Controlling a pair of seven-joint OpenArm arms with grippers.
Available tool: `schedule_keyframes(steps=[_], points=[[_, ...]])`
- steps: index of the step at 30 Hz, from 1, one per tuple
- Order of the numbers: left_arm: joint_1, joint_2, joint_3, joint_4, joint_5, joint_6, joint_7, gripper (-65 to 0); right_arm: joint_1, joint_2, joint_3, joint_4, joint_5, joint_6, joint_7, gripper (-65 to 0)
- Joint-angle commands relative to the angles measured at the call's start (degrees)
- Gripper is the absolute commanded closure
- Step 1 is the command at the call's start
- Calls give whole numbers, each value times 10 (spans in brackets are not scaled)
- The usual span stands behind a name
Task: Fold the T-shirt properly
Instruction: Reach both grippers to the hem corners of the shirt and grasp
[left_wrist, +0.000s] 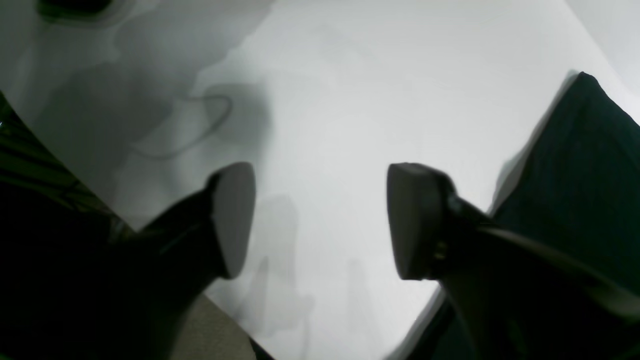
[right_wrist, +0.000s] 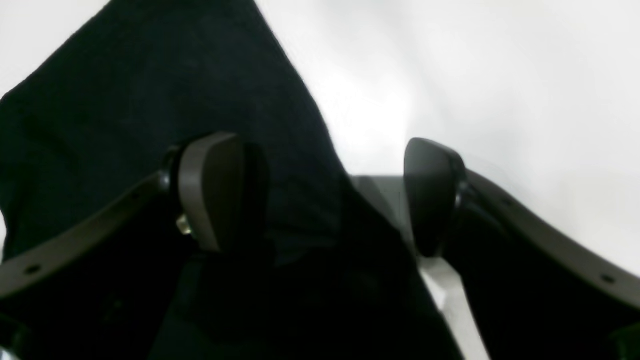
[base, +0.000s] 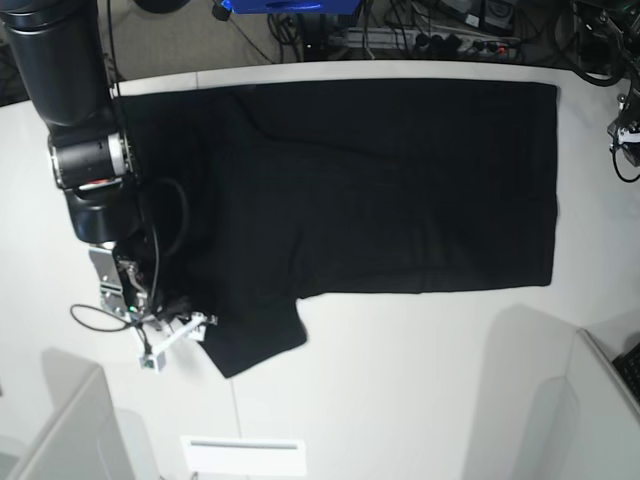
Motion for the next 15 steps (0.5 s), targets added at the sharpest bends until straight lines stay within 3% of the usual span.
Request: schedule_keyframes(steps=[1, 10, 15], points=[[-1, -14, 6, 9, -1, 1, -11, -436, 17, 6, 0, 5, 5, 1, 1, -404], [-84, -26, 82, -16, 3, 1, -10, -454, -1, 1, -1, 5, 5, 1, 5, 0], [-152, -55, 138, -86, 4, 1, -10, -453, -1, 1, 0, 5, 5, 1, 2, 0]])
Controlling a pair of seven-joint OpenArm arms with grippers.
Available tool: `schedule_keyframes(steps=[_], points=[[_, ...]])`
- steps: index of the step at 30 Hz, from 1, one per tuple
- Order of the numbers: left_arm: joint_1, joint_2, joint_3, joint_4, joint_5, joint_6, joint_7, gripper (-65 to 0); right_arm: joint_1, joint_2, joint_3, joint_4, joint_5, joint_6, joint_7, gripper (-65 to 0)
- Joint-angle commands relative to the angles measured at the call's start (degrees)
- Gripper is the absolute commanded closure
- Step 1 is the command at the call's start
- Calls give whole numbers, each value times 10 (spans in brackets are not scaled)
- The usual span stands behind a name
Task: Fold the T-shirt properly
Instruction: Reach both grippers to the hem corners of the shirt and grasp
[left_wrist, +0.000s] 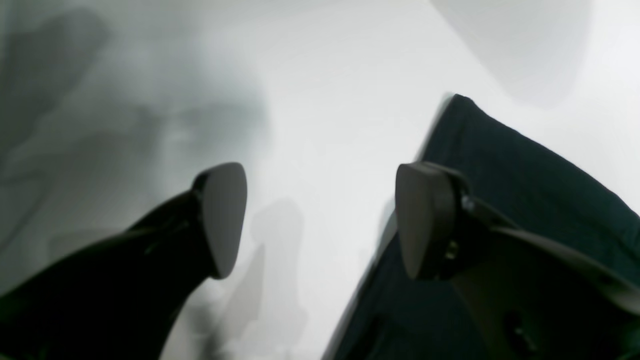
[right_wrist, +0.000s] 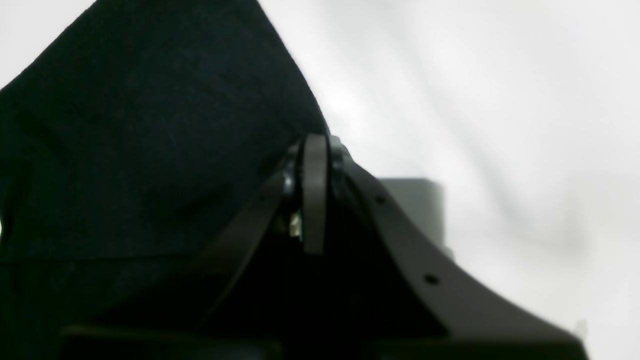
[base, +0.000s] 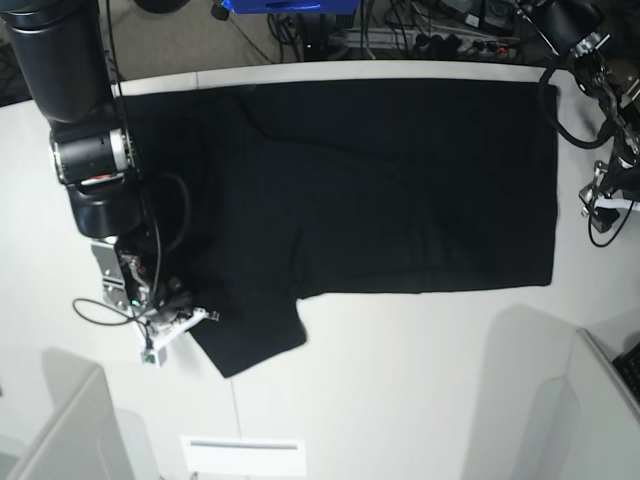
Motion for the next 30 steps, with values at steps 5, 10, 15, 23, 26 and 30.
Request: schedule_keyframes(steps=[5, 10, 15, 23, 26, 30], points=[[-79, -38, 34, -94, -6, 0, -14, -451, 13, 6, 0, 6, -2, 1, -11, 0], [-147, -55, 79, -186, -6, 0, -16, -449, 12, 7, 0, 6, -2, 1, -11, 0], [-216, -68, 125, -277, -5, 0, -17, -449, 12, 6, 0, 6, -2, 1, -11, 0], [-301, -82, 234, -439, 7, 2, -81, -449, 12, 5, 0, 6, -2, 1, -11, 0], [-311, -80, 252, -461, 15, 2, -94, -448, 13, 7, 0, 6, -2, 1, -11, 0], [-311, -77, 252, -463, 14, 2, -94, -446, 14, 8, 0, 6, -2, 1, -11, 0]])
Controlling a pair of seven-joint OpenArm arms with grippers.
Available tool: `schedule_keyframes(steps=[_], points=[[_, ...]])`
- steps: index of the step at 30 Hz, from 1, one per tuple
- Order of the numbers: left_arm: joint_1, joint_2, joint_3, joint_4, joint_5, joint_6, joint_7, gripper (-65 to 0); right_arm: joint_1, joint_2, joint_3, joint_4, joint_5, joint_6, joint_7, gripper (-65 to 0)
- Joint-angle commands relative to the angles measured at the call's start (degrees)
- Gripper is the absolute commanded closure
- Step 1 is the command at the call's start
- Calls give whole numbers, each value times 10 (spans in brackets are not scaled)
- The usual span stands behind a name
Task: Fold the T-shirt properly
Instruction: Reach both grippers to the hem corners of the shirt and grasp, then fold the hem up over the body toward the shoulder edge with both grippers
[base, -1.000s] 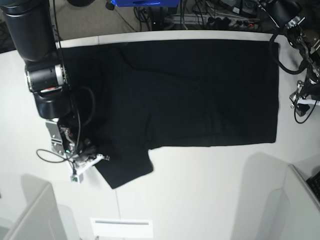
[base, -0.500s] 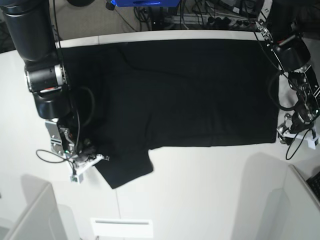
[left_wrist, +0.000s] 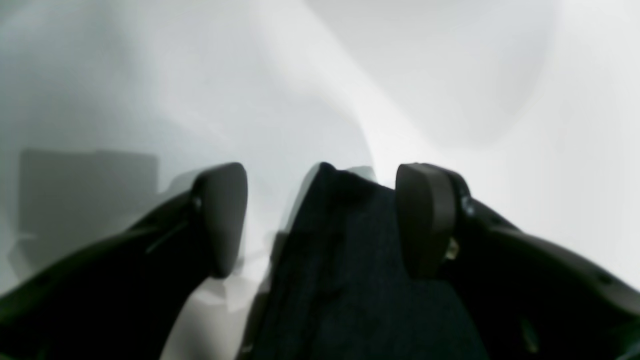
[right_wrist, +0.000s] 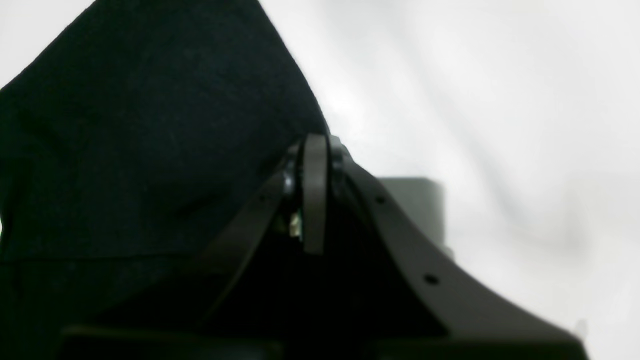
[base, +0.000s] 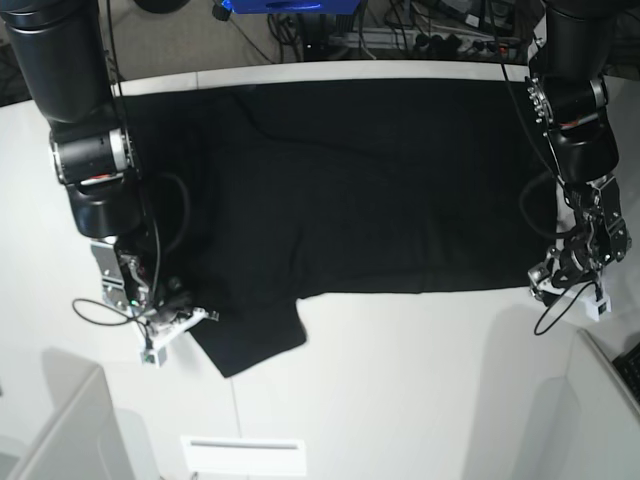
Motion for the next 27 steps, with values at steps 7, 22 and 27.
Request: schedule_keyframes(steps=[7, 22, 27], points=[[6, -6, 0, 4, -1, 3, 4, -227, 12, 6, 0, 4, -2, 0, -9, 0], [52, 7, -5, 79, -6, 3, 4, 0, 3, 6, 3, 7, -2, 0, -5, 0], [81, 7, -7, 170, -7, 3, 6, 0, -16, 25, 4, 62, 3, 0, -5, 0]])
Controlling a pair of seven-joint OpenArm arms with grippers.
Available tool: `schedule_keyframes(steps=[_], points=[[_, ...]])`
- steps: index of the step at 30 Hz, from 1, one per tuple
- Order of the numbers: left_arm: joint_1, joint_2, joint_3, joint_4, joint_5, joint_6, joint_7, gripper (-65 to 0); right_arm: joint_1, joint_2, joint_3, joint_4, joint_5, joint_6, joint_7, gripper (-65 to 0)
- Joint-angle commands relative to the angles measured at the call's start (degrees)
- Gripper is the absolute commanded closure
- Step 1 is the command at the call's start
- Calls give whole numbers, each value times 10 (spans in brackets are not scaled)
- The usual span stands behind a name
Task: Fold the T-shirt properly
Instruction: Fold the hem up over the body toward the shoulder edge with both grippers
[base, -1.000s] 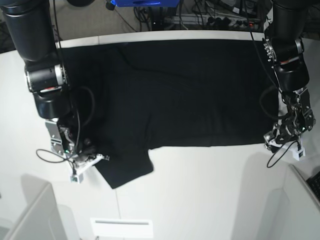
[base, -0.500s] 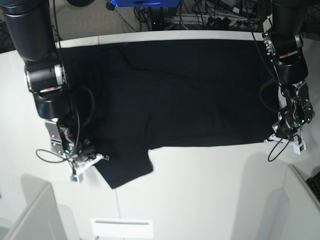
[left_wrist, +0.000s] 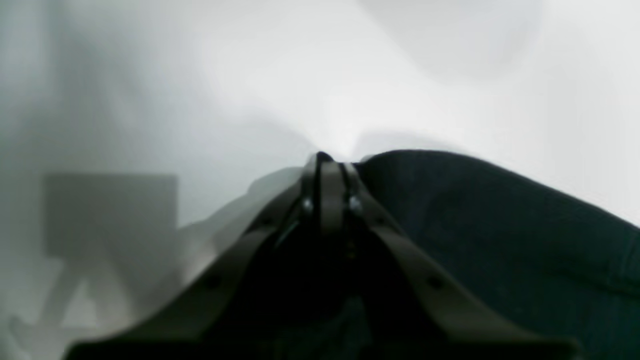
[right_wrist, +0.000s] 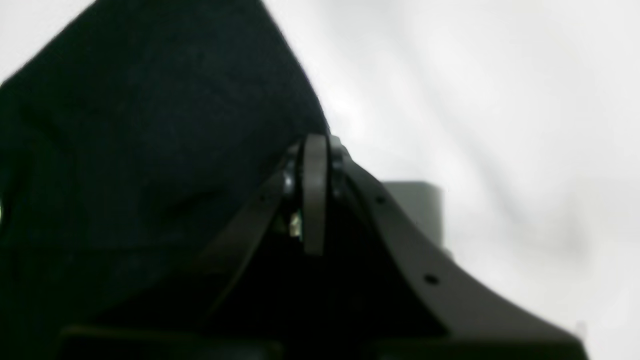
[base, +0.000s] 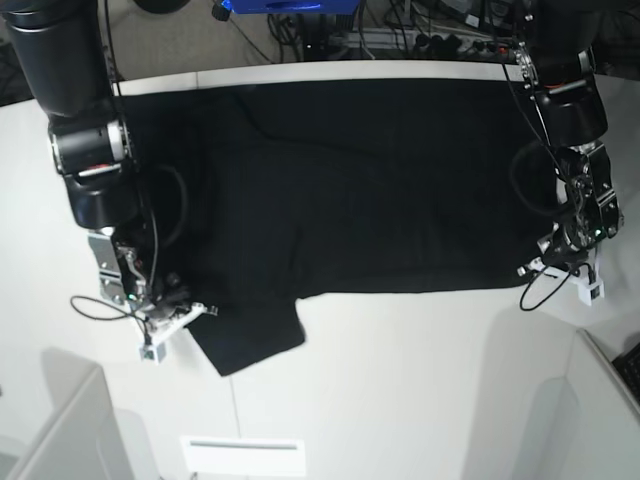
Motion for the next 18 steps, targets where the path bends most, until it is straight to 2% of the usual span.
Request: schedule_keyframes(steps=[1, 3, 5, 9, 14, 18], points=[[-10, -13, -3, 29, -6, -2, -14, 0, 6, 15, 3, 25, -2, -1, 6, 0], [0, -13, -3, 57, -6, -2, -14, 0, -11, 23, 17, 69, -2, -1, 2, 0], [17, -12, -3, 89, -7, -2, -14, 0, -36, 26, 61, 110, -2, -1, -9, 0], [44, -12, -3, 124, -62, -2, -14, 0, -68, 26, 137, 177, -6, -1, -63, 0], [76, -14, -3, 161, -134, -2, -14, 0, -96, 27, 161, 249, -6, -1, -102, 0], [112, -12, -32, 221, -144, -2, -12, 0, -122, 27, 185, 303, -6, -1, -128, 0]])
